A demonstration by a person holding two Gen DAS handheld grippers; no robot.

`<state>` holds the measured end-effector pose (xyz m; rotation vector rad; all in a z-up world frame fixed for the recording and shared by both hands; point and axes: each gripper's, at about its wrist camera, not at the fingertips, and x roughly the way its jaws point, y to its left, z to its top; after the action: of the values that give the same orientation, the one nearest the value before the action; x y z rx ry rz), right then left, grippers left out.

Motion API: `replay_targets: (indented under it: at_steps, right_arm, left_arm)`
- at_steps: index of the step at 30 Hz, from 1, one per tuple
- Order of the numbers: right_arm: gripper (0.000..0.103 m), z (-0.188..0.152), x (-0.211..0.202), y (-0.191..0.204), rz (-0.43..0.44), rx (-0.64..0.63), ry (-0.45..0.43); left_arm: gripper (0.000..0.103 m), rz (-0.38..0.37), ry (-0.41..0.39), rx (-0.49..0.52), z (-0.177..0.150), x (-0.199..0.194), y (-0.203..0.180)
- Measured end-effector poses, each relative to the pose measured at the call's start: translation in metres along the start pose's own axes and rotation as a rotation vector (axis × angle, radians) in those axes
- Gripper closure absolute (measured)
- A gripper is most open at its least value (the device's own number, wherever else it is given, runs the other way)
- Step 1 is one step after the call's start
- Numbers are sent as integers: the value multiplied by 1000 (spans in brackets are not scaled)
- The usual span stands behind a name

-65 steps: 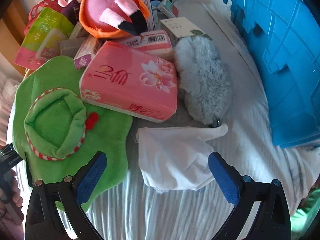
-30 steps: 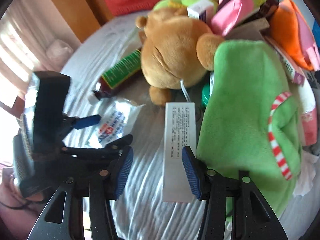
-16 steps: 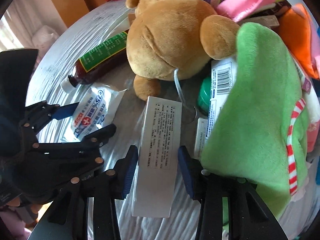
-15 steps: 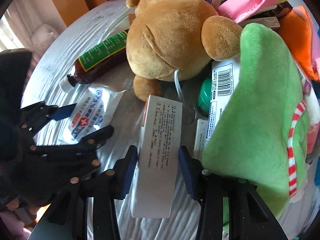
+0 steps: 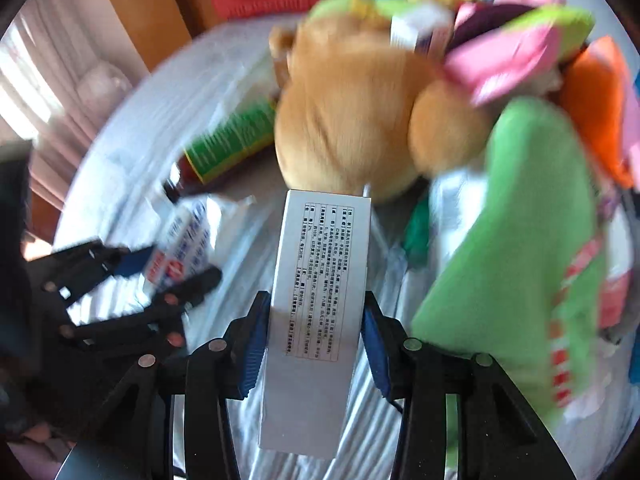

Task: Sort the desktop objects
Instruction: 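Lift the wipes pack and white box and carry both over the blue crate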

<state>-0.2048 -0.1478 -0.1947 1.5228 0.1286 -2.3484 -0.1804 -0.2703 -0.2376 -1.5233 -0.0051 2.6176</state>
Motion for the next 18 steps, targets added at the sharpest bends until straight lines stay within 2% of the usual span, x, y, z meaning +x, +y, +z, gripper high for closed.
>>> replay_targets:
  at_steps: [4, 5, 8, 11, 12, 14, 18]
  right_arm:
    - [60, 12, -43, -8, 10, -15, -112]
    - [60, 21, -55, 5, 8, -14, -139]
    - [60, 30, -96, -8, -18, -13, -252]
    - [60, 33, -133, -31, -68, -6, -338]
    - [60, 30, -158, -50, -97, 1, -379]
    - [60, 26, -173, -59, -142, 7, -428]
    - [60, 15, -222, -106, -222, 42, -516]
  left_arm:
    - [66, 15, -118, 10, 19, -39, -18]
    - [66, 22, -146, 13, 30, -43, -22]
    - [66, 33, -231, 18, 46, -70, -41]
    - [66, 29, -315, 35, 62, -95, -71]
    - [66, 23, -347, 48, 66, -111, -92]
    - [66, 6, -388, 70, 78, -123, -113]
    - [66, -30, -472, 141, 104, -147, -173]
